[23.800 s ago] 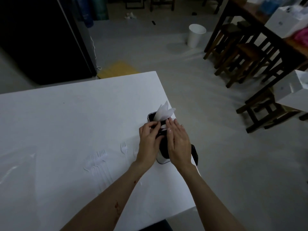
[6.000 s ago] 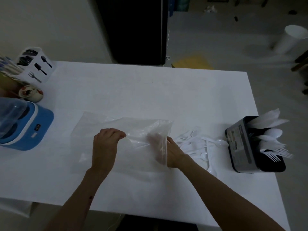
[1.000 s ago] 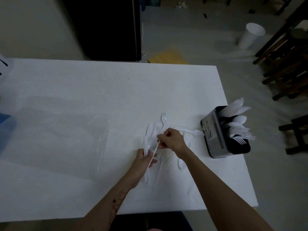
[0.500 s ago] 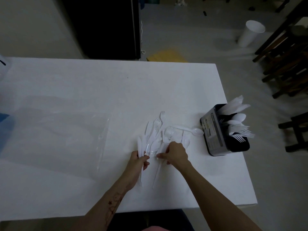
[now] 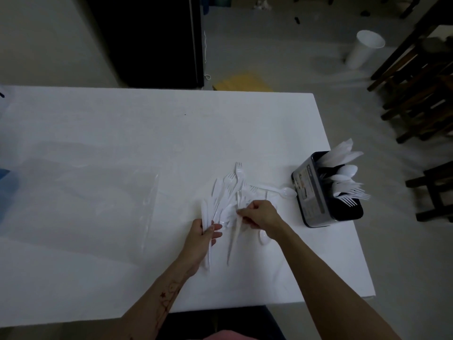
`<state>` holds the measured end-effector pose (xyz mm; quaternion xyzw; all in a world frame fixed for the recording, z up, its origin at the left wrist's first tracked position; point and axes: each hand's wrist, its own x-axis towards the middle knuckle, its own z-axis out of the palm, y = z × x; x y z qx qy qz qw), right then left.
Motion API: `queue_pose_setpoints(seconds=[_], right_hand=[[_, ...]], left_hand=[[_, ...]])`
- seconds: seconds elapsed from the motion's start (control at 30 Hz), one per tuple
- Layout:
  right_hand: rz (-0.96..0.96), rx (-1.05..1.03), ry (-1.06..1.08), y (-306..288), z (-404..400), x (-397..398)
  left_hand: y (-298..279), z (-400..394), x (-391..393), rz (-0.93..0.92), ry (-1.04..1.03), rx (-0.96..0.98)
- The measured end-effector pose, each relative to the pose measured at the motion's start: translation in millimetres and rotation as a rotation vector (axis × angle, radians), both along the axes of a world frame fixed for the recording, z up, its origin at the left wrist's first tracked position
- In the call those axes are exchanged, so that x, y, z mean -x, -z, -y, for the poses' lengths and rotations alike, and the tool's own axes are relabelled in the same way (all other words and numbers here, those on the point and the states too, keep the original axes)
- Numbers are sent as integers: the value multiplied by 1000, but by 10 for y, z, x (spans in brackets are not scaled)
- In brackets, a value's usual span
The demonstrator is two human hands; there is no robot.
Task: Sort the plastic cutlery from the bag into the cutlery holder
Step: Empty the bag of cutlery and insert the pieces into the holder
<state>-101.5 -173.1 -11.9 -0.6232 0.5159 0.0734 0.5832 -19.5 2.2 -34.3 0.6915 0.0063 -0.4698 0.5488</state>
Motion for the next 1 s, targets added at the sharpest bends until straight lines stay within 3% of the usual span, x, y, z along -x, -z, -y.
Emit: queue_pose_setpoints(seconds=[0.13, 0.23, 0.4, 0.57, 0.63, 0.73, 1.0], right_hand=[[122, -49, 56, -79, -29, -125], [137, 39, 41, -133, -144, -239], [136, 62, -16, -109, -324, -325], [123, 76, 86, 16, -469, -337], [11, 243, -18, 110, -476, -307], [-96, 310, -162, 179, -538, -282], [-102, 175, -21, 224, -497, -288]], left_hand=[[-33, 46, 17, -19, 67, 31], [-62, 31, 35, -73, 110, 82], [-59, -109, -31, -206, 6, 79], [2, -256, -92, -83, 56, -1], [45, -277, -134, -78, -19, -24], [68, -300, -163, -70, -67, -39], [47, -304, -210, 49, 51, -42]])
